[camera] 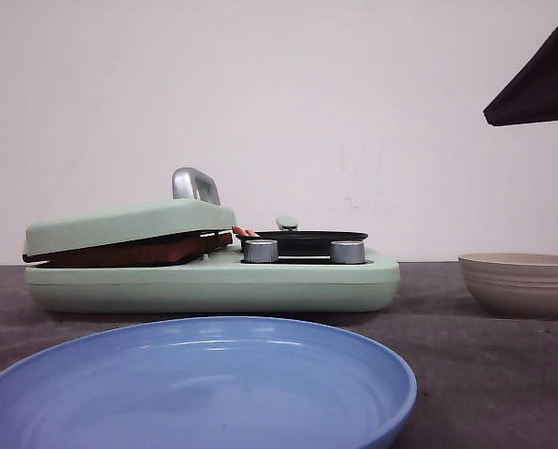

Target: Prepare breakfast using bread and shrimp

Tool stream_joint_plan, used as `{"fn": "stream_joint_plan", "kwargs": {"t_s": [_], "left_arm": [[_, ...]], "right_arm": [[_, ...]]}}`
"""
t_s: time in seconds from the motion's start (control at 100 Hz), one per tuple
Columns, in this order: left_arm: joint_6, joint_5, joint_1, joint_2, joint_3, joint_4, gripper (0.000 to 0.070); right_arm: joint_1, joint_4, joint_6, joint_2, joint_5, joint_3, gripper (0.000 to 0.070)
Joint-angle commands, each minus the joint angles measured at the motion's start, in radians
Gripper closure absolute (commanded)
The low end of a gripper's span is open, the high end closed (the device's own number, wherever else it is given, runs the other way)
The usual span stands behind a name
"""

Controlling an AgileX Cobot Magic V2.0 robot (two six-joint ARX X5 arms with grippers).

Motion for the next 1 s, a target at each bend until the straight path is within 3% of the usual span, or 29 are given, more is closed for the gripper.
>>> {"fn": "stream_joint_plan", "kwargs": {"t_s": [0.0,0.09,0.15,0.26,0.43,0.99], "left_arm": [[0.213,0.012,0.025,-0.002,-0.034,0.080,0.0700],[0.240,0.021,0.061,-0.002,-0.085,0.118,0.0700],[0.241,0.019,0.079,-0.002,-0.087,0.049,0.0700],[0.272,0.002,0.098,-0.003,-0.088,0.053,0.0700],[0.226,0.010,0.099,-0.003,-0.088,0.054,0.0700],[0.226,0.017,0.099,-0.002,-0.087,0.054,0.0700]], "right_arm": [[0.005,0.011,0.010,0.004,0.003,0.009,0.0696],[0.005,0.011,0.010,0.004,0.003,0.009,0.0696],[0.005,0.011,0.011,0.004,0.003,0.009,0.0696],[0.005,0.011,0.010,0.004,0.003,0.009,0.0696],[0.005,0.010,0.010,0.004,0.003,0.009,0.0696],[0.005,0.010,0.011,0.004,0.003,0.009,0.0696]]}}
